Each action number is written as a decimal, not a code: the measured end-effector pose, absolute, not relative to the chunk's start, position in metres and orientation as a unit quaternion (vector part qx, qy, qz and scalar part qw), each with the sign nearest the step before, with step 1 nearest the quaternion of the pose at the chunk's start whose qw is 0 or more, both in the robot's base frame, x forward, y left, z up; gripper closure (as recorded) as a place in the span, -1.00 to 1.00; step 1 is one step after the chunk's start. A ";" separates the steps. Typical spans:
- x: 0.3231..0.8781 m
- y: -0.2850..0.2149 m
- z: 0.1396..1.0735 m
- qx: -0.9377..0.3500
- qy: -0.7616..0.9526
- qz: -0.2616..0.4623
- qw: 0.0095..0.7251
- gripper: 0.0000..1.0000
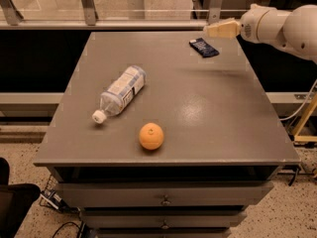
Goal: Pick rxbar blueberry
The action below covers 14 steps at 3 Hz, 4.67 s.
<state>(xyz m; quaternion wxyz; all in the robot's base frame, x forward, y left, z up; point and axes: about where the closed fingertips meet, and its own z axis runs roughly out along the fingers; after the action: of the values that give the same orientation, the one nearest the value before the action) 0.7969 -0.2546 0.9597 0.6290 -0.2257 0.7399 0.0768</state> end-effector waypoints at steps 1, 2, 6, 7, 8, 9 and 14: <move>0.816 -0.253 0.943 -0.216 0.747 0.100 0.621 -1.00; 0.828 -0.247 0.924 -0.217 0.753 0.120 0.610 -1.00; 0.851 -0.218 0.855 -0.220 0.775 0.182 0.564 -1.00; 0.850 -0.215 0.840 -0.214 0.784 0.185 0.553 -0.78; 0.848 -0.213 0.826 -0.215 0.796 0.177 0.537 -0.30; 0.848 -0.213 0.828 -0.215 0.796 0.177 0.537 0.13; 0.848 -0.213 0.835 -0.215 0.796 0.177 0.537 1.00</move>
Offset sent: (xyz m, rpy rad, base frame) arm 0.0444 0.0072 -0.0549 0.0871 0.1022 0.0633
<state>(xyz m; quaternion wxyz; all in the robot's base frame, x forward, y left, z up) 0.8476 -0.2131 0.8350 0.5370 -0.2149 0.7963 0.1771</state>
